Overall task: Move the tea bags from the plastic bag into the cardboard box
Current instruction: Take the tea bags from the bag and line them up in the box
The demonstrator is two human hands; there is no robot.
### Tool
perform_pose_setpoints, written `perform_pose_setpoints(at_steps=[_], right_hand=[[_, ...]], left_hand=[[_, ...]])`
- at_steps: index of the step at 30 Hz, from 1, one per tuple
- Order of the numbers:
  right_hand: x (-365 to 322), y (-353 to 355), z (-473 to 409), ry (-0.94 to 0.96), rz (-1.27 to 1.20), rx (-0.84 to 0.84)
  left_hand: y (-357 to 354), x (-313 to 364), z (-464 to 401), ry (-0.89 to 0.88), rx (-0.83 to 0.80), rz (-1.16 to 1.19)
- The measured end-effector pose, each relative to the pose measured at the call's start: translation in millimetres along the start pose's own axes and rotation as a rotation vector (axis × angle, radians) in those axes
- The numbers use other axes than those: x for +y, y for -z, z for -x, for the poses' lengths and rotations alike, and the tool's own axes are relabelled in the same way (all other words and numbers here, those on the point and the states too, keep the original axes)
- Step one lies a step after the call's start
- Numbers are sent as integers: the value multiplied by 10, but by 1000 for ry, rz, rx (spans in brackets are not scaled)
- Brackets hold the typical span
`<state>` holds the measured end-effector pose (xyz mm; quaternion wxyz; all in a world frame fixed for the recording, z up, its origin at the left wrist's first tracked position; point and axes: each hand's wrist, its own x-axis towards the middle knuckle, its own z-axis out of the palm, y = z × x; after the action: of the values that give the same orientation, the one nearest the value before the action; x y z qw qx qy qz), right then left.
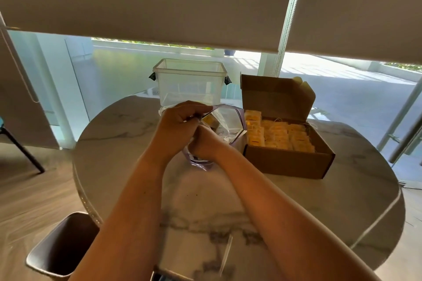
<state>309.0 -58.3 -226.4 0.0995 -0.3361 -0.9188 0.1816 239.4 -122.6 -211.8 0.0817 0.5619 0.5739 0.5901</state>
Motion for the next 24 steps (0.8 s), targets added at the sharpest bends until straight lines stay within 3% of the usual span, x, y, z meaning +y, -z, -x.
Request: perform_pose_setpoints(at_steps=[4, 9, 14, 19, 24], right_hand=[[20, -60, -33, -20, -25, 103], [66, 86, 76, -63, -185, 410], [144, 323, 263, -80, -306, 361], [228, 610, 516, -4, -636, 365], [374, 767, 612, -24, -853, 430]], left_hand=[[-24, 18, 6, 25, 13, -7], [-26, -21, -5, -50, 12, -43], [-54, -98, -33, -73, 42, -69], [-118, -110, -36, -30, 68, -169], [-164, -48, 13, 18, -71, -169]])
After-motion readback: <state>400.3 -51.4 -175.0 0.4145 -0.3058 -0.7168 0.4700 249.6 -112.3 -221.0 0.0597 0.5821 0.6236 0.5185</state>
